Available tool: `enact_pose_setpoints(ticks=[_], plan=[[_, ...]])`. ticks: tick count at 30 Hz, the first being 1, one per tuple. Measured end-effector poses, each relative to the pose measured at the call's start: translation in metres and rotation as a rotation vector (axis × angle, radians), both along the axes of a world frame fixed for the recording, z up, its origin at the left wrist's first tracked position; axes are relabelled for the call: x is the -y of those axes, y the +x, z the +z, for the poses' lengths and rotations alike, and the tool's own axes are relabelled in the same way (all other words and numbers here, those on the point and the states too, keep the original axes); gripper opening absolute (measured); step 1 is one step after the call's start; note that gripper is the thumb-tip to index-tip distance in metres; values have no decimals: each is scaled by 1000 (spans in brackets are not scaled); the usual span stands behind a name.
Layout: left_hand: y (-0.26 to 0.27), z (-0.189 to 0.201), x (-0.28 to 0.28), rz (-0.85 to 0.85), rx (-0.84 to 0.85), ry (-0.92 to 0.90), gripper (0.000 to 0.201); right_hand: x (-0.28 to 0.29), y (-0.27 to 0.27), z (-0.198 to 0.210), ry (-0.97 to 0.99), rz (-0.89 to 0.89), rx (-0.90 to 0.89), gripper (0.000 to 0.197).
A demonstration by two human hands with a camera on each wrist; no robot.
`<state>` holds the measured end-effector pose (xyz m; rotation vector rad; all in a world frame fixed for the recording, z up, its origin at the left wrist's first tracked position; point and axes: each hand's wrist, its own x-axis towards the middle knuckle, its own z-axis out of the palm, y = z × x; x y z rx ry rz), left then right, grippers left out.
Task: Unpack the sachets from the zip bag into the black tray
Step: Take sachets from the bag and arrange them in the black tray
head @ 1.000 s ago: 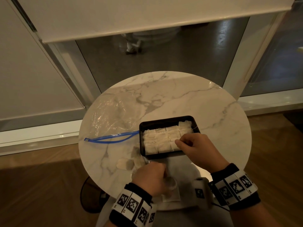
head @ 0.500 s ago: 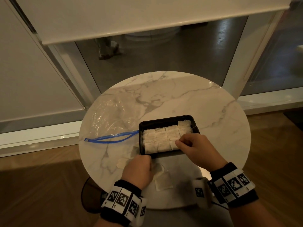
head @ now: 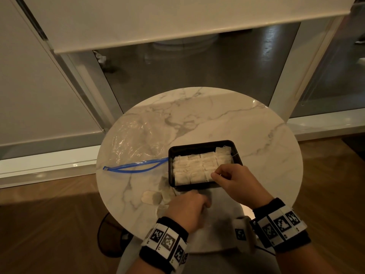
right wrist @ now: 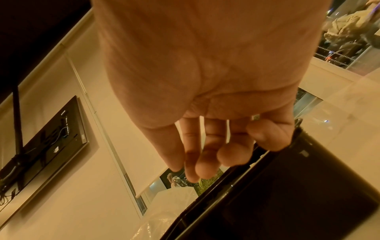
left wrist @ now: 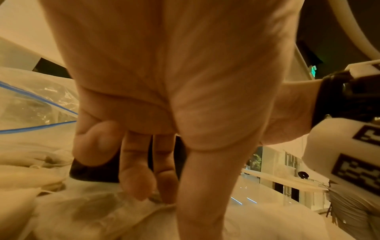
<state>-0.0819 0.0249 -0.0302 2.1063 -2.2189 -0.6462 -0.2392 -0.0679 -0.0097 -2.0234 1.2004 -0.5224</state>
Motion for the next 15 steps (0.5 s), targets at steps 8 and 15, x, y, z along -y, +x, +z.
enact_pose_setpoints(ticks=[8,15], plan=[[-1,-2,-1,10,4,17,12,-2,2,-4,9,49,8,15],[7,7,-2,20,-146,-29,11,0,0,-6,33,46,42,14]])
